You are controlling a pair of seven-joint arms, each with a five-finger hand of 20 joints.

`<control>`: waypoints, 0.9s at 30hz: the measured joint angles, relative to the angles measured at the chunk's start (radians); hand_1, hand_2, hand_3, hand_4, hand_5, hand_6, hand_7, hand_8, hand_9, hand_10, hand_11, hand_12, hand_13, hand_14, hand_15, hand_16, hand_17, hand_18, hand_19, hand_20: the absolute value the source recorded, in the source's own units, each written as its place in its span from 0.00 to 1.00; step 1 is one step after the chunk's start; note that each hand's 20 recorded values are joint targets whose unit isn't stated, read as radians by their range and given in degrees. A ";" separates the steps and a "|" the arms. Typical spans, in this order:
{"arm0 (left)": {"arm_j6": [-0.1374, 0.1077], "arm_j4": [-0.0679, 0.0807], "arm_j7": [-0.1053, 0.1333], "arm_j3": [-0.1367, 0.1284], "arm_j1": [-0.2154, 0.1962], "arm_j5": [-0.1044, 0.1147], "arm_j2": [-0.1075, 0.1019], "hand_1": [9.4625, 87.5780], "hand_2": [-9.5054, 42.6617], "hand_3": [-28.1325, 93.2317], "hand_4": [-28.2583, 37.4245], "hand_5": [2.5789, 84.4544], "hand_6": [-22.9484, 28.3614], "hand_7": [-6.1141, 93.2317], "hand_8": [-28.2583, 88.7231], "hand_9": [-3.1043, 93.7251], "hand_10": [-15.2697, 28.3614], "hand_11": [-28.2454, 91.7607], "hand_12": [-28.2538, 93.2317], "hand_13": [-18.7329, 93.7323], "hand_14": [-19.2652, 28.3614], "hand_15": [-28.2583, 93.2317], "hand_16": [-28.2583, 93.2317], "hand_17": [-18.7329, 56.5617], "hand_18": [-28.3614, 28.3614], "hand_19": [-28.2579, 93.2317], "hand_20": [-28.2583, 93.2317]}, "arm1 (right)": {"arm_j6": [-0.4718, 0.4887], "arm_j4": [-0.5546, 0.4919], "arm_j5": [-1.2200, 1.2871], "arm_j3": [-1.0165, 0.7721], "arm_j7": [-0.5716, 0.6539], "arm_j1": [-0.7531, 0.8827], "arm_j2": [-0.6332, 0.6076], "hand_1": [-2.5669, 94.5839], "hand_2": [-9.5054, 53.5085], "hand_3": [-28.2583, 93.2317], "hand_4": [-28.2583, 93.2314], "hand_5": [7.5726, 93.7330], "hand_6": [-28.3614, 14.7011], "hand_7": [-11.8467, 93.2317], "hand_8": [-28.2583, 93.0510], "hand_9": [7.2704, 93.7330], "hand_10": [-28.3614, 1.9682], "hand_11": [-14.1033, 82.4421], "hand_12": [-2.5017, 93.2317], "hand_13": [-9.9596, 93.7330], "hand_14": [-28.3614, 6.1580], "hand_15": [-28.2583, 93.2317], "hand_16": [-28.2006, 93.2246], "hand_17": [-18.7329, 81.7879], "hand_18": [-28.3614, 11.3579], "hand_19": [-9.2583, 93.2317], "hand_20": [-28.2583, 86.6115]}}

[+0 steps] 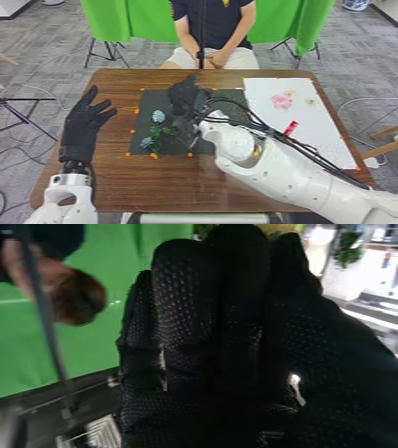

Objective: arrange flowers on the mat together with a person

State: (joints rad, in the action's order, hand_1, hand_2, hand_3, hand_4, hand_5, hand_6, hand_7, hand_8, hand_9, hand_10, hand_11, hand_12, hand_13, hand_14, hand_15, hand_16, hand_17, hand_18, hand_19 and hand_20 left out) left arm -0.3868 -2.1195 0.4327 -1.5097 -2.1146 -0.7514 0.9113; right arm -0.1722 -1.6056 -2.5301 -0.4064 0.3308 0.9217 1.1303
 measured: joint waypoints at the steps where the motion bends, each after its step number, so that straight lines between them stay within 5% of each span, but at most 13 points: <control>1: 0.000 0.001 -0.001 0.000 0.004 0.000 0.001 0.15 0.29 0.88 0.00 0.35 0.50 0.18 0.16 0.39 0.75 0.43 0.30 0.40 0.94 0.63 0.16 0.14 0.92 0.62 0.34 | 0.005 -0.001 -0.002 0.009 0.001 0.000 0.007 0.59 0.00 0.76 0.00 0.90 0.80 0.27 0.22 0.95 0.74 0.42 0.37 0.86 0.70 0.69 0.42 0.45 0.30 0.84 0.44; 14: 0.005 0.004 -0.017 0.003 0.022 0.000 0.001 0.15 0.29 0.88 0.00 0.35 0.50 0.18 0.16 0.39 0.75 0.44 0.30 0.40 0.94 0.63 0.16 0.14 0.92 0.62 0.34 | 0.166 0.013 -0.041 0.033 0.032 0.014 0.016 0.56 0.00 0.76 0.00 0.86 0.83 0.27 0.21 0.89 0.70 0.42 0.37 0.80 0.67 0.70 0.41 0.41 0.28 0.79 0.44; 27: 0.004 0.005 -0.022 0.013 0.030 0.001 -0.009 0.17 0.30 0.89 0.00 0.35 0.50 0.18 0.16 0.39 0.75 0.44 0.30 0.40 0.94 0.63 0.16 0.14 0.92 0.62 0.34 | 0.210 0.020 -0.097 0.025 0.024 0.024 0.020 0.47 0.00 0.78 0.00 0.80 0.82 0.27 0.19 0.82 0.62 0.53 0.25 0.75 0.62 0.72 0.40 0.37 0.25 0.76 0.48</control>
State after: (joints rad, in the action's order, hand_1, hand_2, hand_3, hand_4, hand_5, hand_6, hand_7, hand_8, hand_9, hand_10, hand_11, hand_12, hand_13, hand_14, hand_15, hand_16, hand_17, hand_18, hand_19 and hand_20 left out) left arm -0.3826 -2.1143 0.4110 -1.4965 -2.0845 -0.7502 0.9027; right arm 0.0374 -1.5858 -2.6267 -0.3810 0.3549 0.9453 1.1499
